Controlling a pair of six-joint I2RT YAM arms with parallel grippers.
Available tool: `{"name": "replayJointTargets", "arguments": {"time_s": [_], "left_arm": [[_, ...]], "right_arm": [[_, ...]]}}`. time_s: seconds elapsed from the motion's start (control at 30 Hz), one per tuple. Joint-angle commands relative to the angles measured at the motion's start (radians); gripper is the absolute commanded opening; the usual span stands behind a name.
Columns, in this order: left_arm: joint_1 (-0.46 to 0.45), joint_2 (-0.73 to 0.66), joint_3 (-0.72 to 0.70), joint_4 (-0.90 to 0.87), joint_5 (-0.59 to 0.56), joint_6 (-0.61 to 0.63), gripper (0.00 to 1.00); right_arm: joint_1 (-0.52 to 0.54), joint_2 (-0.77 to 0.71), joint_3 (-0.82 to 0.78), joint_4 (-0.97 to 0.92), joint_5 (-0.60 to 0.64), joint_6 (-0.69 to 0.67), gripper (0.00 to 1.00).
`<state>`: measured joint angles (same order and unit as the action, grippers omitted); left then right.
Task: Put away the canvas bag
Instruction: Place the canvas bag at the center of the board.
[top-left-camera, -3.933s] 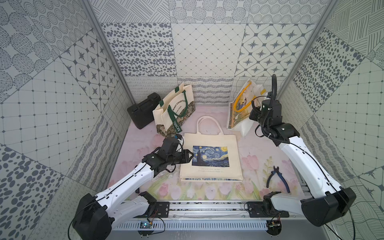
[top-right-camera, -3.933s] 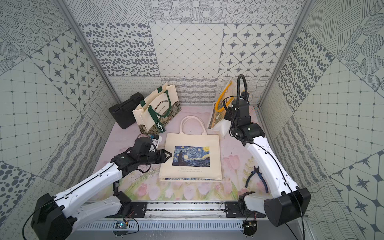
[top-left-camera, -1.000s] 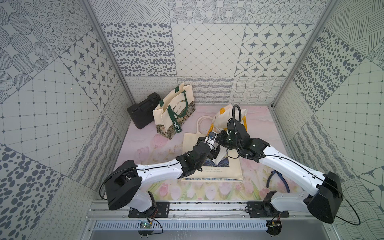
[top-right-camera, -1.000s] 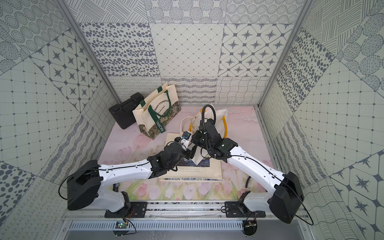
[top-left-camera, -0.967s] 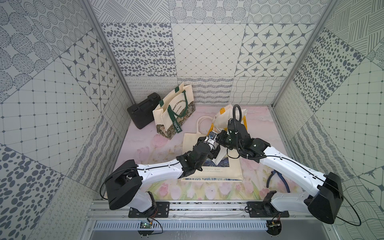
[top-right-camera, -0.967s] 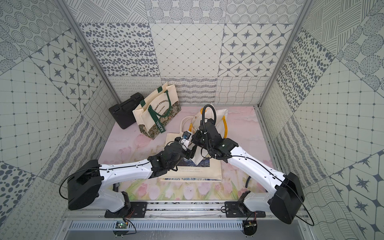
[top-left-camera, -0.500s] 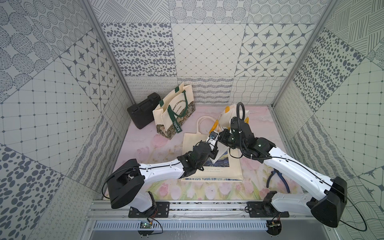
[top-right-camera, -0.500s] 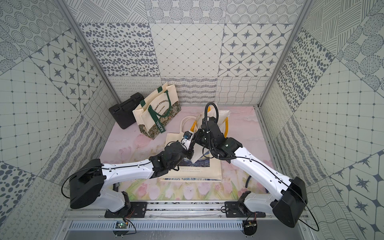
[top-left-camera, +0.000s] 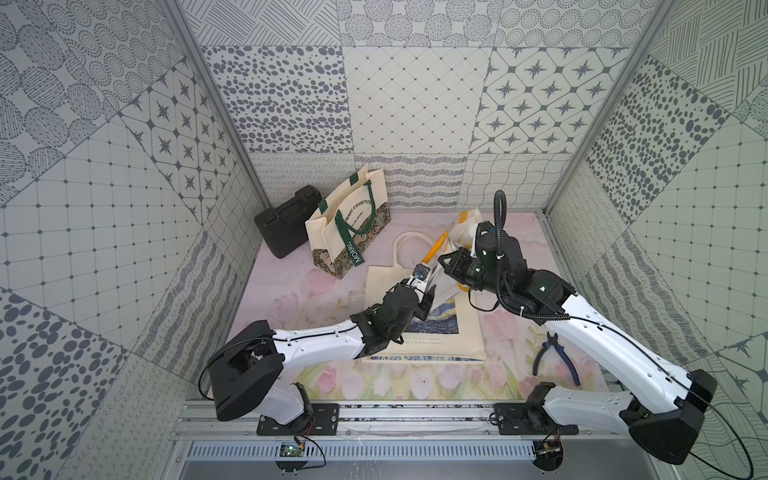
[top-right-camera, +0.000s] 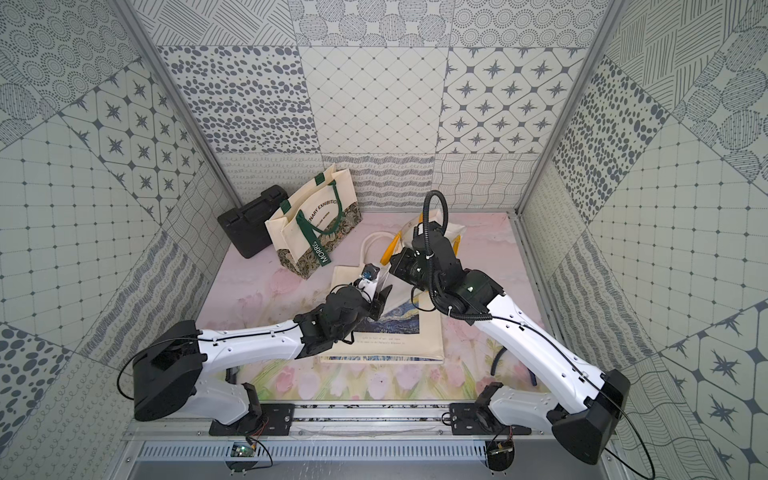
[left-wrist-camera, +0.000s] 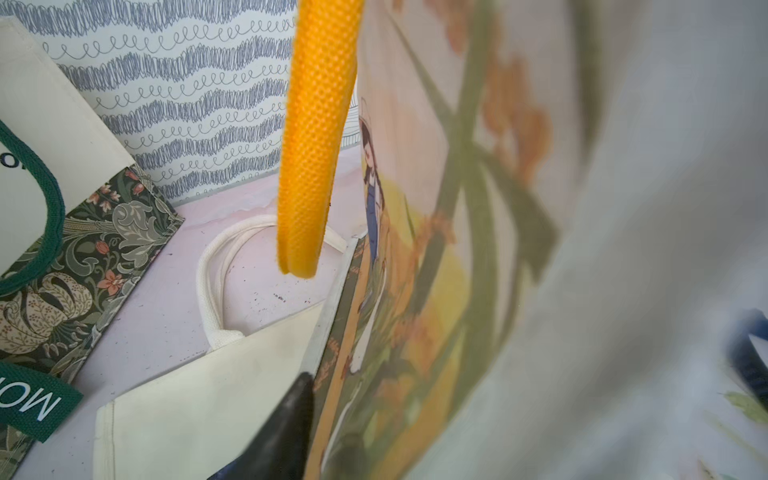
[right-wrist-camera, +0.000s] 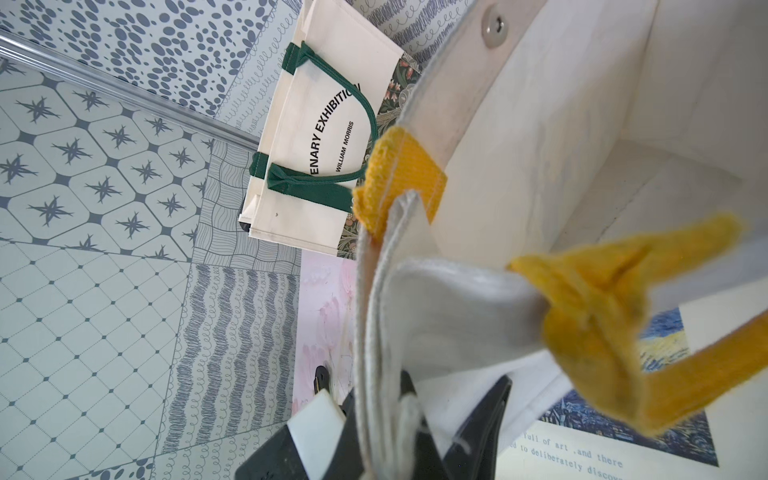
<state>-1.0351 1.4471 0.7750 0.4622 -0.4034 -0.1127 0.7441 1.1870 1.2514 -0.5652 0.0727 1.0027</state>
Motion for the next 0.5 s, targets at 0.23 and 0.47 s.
{"name": "replayJointTargets", "arguments": {"time_s": [0.23,0.47], "left_arm": [[0.004,-0.02,-0.004,-0.067,0.025,-0.047,0.66],[0.004,-0.012,0.019,-0.049,0.098,-0.063,0.0]], "right_arm": [[-0.008,-0.025,0.057,0.033,0.069,-0.079,0.0],[-0.013,-0.015,0.038,0.038,0.07,-0.114,0.0]]}}
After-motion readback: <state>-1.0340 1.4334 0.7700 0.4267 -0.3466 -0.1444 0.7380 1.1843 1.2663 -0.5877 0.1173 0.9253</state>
